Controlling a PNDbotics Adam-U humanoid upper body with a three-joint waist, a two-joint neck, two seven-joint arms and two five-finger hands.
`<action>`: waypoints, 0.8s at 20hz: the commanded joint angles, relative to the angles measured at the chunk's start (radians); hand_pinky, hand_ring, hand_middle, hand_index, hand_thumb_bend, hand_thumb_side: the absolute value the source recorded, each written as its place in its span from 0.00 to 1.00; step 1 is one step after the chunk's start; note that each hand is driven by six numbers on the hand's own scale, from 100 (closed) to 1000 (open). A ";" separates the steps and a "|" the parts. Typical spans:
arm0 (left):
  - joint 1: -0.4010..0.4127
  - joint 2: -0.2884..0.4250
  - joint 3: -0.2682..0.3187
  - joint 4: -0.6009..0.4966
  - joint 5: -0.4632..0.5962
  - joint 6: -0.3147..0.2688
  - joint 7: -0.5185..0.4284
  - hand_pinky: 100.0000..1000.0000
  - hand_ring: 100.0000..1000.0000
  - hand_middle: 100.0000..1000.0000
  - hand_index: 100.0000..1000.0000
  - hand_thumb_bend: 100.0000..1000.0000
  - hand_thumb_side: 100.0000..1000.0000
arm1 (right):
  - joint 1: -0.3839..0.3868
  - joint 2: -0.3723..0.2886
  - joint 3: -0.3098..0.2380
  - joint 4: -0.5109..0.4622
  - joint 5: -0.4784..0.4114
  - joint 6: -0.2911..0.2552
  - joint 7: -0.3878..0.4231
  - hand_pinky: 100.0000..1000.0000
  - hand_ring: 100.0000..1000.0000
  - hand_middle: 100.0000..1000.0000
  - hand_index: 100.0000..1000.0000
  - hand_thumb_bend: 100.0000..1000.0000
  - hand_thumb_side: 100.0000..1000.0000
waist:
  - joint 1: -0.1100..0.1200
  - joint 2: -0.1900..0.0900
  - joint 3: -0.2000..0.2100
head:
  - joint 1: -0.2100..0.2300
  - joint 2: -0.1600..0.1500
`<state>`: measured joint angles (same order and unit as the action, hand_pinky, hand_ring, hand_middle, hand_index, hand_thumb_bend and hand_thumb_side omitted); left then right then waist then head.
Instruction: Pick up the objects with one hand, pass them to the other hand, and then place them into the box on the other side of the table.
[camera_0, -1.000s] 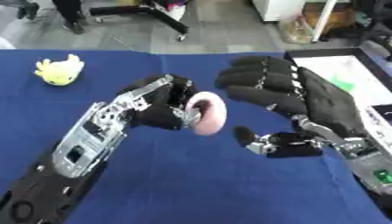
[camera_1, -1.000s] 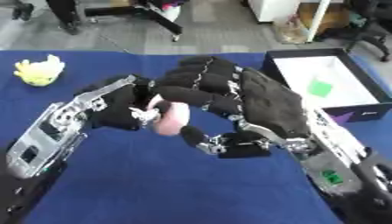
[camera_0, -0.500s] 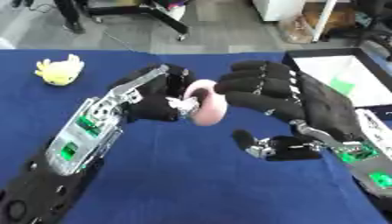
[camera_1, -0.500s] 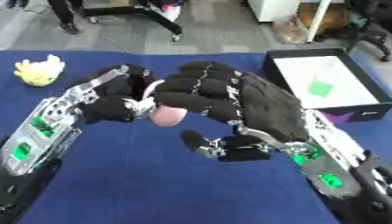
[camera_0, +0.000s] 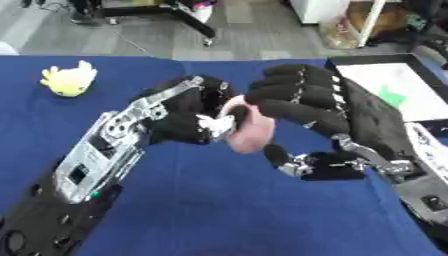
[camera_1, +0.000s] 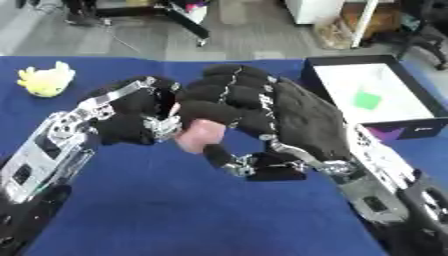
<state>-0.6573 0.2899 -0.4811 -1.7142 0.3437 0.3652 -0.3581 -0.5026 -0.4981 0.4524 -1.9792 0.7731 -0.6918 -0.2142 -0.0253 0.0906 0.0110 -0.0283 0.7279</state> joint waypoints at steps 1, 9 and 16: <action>-0.023 0.007 -0.007 -0.013 0.018 0.009 -0.005 0.37 0.33 0.24 0.45 0.00 0.05 | -0.018 -0.004 -0.011 -0.021 0.011 0.005 -0.022 0.83 0.79 0.81 0.97 0.00 0.00 | 0.002 -0.014 -0.003 | -0.004 0.002; -0.028 -0.009 -0.023 -0.014 0.033 0.018 -0.004 0.37 0.33 0.24 0.45 0.00 0.06 | -0.020 -0.001 -0.006 -0.021 0.020 0.018 -0.053 0.80 0.75 0.75 0.93 0.00 0.00 | 0.002 -0.014 -0.006 | -0.004 0.005; -0.025 -0.003 -0.005 -0.022 0.026 0.013 0.015 0.37 0.33 0.24 0.45 0.00 0.06 | -0.011 -0.007 -0.001 -0.021 0.039 0.012 -0.062 0.80 0.75 0.75 0.93 0.00 0.00 | 0.002 -0.014 -0.009 | 0.000 0.003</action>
<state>-0.6613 0.2800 -0.5016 -1.7148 0.3717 0.3804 -0.3493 -0.5018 -0.4915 0.4570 -1.9792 0.8064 -0.6781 -0.2711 -0.0241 0.0906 0.0040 -0.0283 0.7291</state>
